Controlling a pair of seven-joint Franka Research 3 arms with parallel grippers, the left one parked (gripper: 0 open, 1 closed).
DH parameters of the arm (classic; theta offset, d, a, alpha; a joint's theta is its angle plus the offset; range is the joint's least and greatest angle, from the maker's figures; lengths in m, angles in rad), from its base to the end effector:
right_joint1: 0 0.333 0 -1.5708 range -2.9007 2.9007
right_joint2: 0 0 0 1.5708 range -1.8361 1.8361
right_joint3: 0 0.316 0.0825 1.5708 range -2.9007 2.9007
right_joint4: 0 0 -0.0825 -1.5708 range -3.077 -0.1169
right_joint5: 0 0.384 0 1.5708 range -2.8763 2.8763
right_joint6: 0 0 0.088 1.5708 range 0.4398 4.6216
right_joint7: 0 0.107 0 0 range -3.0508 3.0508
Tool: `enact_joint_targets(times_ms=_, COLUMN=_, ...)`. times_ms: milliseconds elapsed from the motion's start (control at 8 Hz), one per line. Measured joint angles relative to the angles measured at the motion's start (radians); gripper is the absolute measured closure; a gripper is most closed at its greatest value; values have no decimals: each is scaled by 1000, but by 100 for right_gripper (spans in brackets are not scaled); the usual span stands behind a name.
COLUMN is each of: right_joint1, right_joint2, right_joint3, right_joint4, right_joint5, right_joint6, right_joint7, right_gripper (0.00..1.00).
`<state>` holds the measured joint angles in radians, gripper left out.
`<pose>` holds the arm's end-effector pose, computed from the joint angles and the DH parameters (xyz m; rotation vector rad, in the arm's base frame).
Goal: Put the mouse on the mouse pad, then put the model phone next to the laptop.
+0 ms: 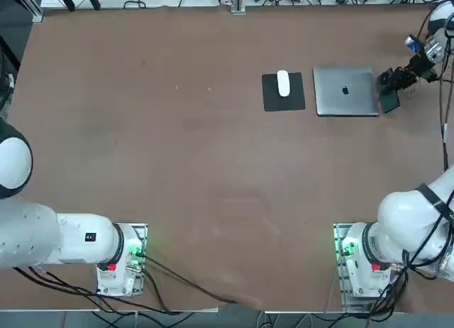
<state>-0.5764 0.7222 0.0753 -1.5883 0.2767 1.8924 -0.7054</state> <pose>0.5770 -0.2987 0.1883 -2.6540 -0.0690 0.2378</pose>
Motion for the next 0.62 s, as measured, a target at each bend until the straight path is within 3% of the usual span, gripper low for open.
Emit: enact_joint_targets(times_ms=625, right_joint1=2, right_joint2=10, right_joint3=3, right_joint4=26, right_joint5=0, right_joint6=-8, right_joint7=0, right_gripper=84)
